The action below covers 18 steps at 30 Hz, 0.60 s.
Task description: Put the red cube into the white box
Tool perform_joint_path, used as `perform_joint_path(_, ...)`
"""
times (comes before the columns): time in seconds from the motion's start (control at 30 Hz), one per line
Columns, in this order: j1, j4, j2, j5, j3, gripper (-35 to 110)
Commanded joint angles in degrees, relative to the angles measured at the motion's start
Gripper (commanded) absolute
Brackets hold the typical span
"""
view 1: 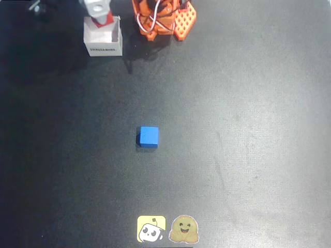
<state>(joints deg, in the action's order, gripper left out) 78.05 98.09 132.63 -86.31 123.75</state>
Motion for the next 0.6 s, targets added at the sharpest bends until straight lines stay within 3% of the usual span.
perform_joint_path(0.0, -0.7, 5.19, -2.29, 0.0, -3.87, 0)
perform_joint_path(0.57, -5.01, 5.1, -6.15, -0.7, -5.89, 0)
